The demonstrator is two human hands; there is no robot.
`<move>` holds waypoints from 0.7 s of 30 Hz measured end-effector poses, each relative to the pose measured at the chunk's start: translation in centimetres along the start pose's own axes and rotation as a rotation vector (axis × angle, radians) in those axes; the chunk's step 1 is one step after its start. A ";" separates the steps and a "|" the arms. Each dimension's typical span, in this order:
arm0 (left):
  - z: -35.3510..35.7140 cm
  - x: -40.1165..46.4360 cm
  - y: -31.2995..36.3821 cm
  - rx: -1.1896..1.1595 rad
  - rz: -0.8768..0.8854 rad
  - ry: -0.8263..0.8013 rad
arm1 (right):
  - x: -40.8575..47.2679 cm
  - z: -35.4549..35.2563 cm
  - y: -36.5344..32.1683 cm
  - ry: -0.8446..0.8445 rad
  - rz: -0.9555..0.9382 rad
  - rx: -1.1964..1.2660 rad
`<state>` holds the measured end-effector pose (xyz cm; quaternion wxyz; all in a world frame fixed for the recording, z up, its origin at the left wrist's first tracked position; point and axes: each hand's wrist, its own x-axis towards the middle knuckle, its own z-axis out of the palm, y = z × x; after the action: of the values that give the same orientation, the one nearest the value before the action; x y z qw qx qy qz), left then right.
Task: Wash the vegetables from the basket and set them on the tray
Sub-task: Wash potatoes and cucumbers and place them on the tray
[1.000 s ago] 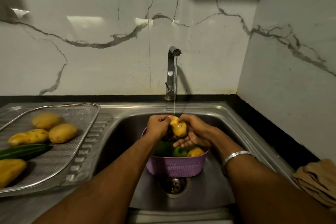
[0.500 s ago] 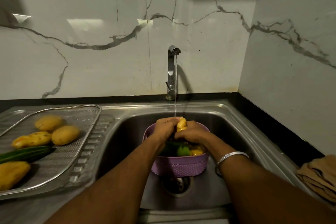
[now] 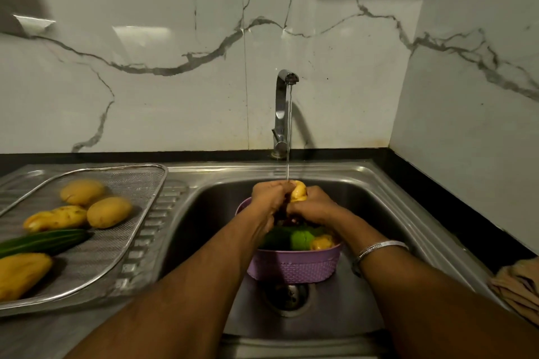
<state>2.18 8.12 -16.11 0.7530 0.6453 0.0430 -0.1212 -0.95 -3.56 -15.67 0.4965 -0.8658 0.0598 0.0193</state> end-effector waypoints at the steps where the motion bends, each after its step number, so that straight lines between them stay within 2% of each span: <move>1: 0.0 0.0 0.1 -0.017 -0.001 0.040 | 0.0 0.1 -0.1 -0.026 -0.016 -0.020; 5: -0.6 0.3 -0.2 -0.034 -0.001 0.111 | 0.1 0.6 -0.5 -0.093 -0.012 -0.058; 7: -0.7 0.0 0.0 -0.016 -0.017 0.041 | 0.0 0.6 -0.7 -0.066 0.007 -0.055; 10: -0.7 -0.8 0.5 0.011 -0.055 -0.159 | 0.4 0.2 -0.2 0.004 0.041 -0.041; 12: -0.5 -0.7 0.1 0.056 -0.050 -0.204 | 0.4 -0.1 0.0 0.009 0.060 -0.059; 17: 0.2 -0.2 -1.0 0.088 0.103 -0.012 | 0.1 -0.2 -0.2 -0.009 0.020 -0.048; 21: -0.1 0.5 -1.4 0.211 0.242 0.185 | 0.3 0.5 -0.7 -0.063 -0.054 -0.178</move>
<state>2.37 7.97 -17.63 0.6831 0.7296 0.0209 0.0264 -0.61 -2.87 -15.36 0.4195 -0.9067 0.0190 0.0383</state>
